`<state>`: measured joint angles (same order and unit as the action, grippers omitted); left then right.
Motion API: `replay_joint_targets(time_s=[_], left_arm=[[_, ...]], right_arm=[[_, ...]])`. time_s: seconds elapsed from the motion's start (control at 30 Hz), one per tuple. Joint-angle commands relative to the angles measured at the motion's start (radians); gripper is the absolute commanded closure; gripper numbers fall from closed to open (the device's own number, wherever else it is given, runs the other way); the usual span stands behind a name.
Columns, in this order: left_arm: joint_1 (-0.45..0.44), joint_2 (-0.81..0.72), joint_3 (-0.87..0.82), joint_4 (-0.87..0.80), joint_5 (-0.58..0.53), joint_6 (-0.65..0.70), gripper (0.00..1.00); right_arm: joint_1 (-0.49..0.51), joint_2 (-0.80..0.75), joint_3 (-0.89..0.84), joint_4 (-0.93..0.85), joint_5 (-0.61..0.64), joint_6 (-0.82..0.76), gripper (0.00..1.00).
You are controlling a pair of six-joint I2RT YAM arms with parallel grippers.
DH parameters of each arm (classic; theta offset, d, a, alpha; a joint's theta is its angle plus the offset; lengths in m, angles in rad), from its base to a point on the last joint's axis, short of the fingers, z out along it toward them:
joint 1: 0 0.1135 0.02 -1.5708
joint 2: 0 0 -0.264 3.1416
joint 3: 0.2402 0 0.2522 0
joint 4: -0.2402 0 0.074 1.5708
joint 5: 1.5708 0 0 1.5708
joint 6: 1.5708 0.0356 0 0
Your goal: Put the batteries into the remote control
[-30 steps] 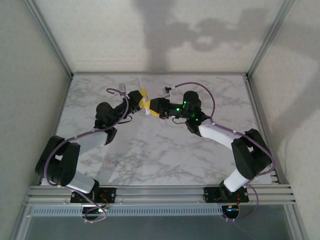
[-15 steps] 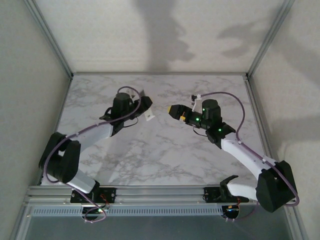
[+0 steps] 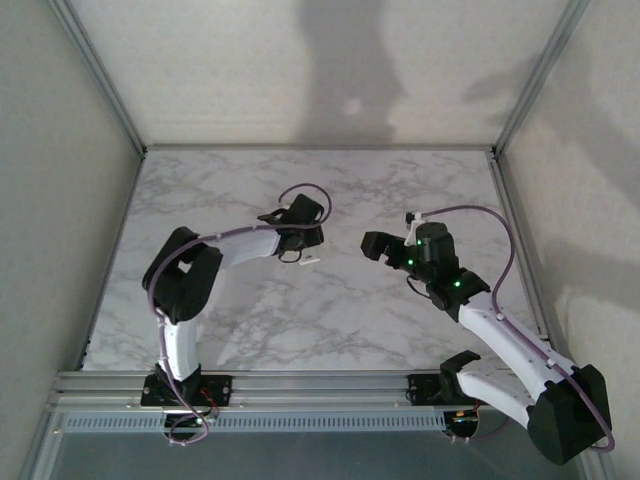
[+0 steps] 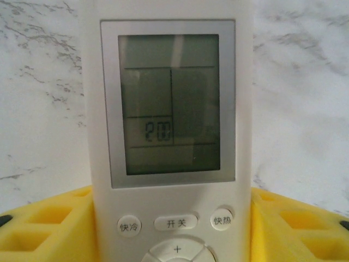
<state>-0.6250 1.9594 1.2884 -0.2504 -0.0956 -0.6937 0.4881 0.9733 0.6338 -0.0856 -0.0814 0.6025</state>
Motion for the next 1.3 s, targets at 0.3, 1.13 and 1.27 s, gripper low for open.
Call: replay_joint_targets(time_s=[0.3,1.13,1.27], left_arm=[[-0.024,0.147,0.103,-0.134,-0.092,0.042,0.38],[0.228,-0.551,-0.377,0.28,-0.657,0.169,0.0],[0.304,-0.609,-0.533,0.479,-0.742,0.263,0.0]], right_arm=[[-0.009,-0.057,-0.042,-0.051,0.085,-0.058,0.01],[-0.027,0.194,-0.081,0.204,0.852,-0.551,0.01],[-0.103,0.324,-0.134,0.447,0.749,-0.627,0.01]])
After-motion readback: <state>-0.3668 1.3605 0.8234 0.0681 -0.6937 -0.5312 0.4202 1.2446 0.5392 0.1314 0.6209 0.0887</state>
